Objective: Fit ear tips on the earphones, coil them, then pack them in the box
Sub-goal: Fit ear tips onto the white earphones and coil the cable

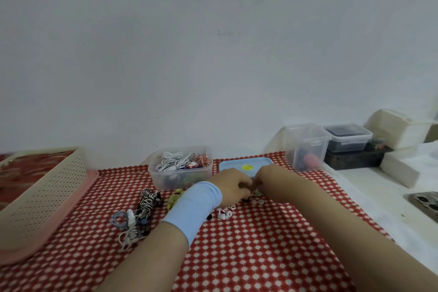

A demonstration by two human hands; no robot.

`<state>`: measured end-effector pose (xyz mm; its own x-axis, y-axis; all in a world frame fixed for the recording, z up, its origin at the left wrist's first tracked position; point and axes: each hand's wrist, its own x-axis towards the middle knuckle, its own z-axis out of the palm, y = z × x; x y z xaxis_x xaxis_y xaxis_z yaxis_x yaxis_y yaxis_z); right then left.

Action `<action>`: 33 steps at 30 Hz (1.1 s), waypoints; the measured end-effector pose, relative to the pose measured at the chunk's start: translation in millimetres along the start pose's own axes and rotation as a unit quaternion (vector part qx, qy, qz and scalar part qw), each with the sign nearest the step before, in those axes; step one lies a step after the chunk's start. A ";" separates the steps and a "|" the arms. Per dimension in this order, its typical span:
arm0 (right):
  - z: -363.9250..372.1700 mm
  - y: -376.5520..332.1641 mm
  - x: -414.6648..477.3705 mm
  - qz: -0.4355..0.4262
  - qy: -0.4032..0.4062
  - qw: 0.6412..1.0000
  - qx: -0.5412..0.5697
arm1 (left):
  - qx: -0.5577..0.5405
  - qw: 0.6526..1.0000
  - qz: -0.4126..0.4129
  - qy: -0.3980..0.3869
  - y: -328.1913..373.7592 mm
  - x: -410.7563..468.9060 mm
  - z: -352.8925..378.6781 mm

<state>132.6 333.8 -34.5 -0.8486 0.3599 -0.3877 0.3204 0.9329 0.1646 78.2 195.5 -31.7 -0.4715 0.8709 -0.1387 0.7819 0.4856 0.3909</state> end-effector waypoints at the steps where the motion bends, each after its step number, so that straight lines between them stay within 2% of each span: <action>1: 1.0 1.5 -4.7 -0.005 0.010 1.000 0.025 | -0.012 1.000 0.002 0.005 -1.4 -2.9 -1.9; 5: 9.5 8.9 -13.1 -0.027 0.104 0.988 0.110 | -0.051 0.998 0.002 0.039 -12.3 -10.6 -4.0; 10: 9.4 22.1 -23.3 -0.070 0.133 0.966 0.210 | -0.053 0.996 -0.018 0.074 -22.1 -12.1 -2.7; 14: 10.0 24.1 -15.9 -0.059 0.163 0.964 0.204 | -0.006 0.998 -0.034 0.061 -23.0 -7.5 1.2; 18: 14.0 14.6 -4.5 -0.064 0.135 0.977 0.155 | 0.022 0.999 -0.031 0.025 -22.1 -6.6 -0.3; 24: 11.7 16.2 -3.5 -0.081 0.095 0.972 0.200 | -0.078 0.994 -0.060 0.036 -40.7 -12.6 -7.4; 28: -0.5 14.9 -7.9 -0.084 0.138 0.956 0.244 | -0.072 0.995 -0.056 0.038 -47.4 -19.3 -7.2; 33: -10.0 6.8 -6.5 -0.108 0.136 0.929 0.327 | -0.068 0.997 -0.036 0.027 -44.2 -22.6 2.5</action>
<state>136.0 337.7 -21.8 -0.9692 0.2295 -0.0895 0.2425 0.8253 -0.5101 55.4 154.6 -48.1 -0.5496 0.8264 -0.1229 0.6842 0.5296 0.5013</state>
